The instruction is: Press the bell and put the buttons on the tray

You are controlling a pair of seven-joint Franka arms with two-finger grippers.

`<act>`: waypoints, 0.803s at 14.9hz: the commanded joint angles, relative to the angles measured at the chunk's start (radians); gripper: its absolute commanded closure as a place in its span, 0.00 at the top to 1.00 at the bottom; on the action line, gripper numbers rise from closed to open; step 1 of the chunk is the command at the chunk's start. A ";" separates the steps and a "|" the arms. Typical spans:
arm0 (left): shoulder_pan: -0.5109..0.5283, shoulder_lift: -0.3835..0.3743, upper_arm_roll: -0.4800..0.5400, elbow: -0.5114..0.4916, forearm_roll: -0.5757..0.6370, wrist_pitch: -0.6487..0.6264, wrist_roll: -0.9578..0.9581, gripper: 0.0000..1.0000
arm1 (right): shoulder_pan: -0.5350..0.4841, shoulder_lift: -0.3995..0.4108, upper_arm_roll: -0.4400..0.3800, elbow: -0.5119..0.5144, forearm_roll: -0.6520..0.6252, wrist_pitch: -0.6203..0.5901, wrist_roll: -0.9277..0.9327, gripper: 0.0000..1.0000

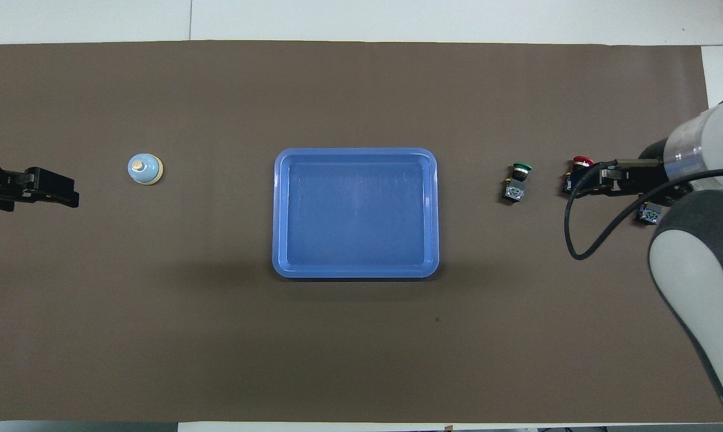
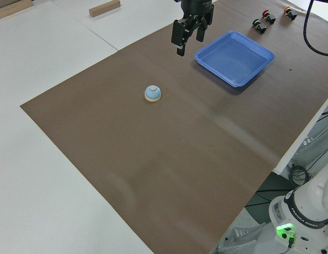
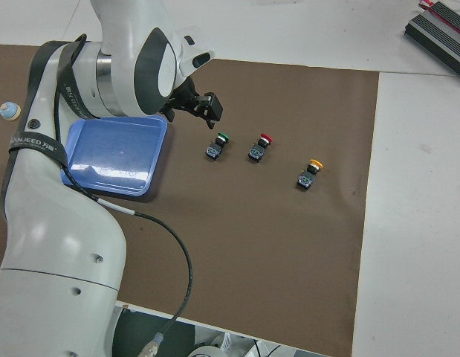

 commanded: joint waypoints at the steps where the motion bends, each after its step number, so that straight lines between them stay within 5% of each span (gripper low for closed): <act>1: -0.002 -0.010 0.000 -0.001 0.012 -0.002 0.001 1.00 | 0.012 0.044 0.003 -0.037 0.003 0.074 0.061 1.00; 12: 0.001 -0.010 0.000 -0.001 0.012 -0.002 0.001 1.00 | 0.041 0.156 0.003 -0.309 0.003 0.526 0.170 1.00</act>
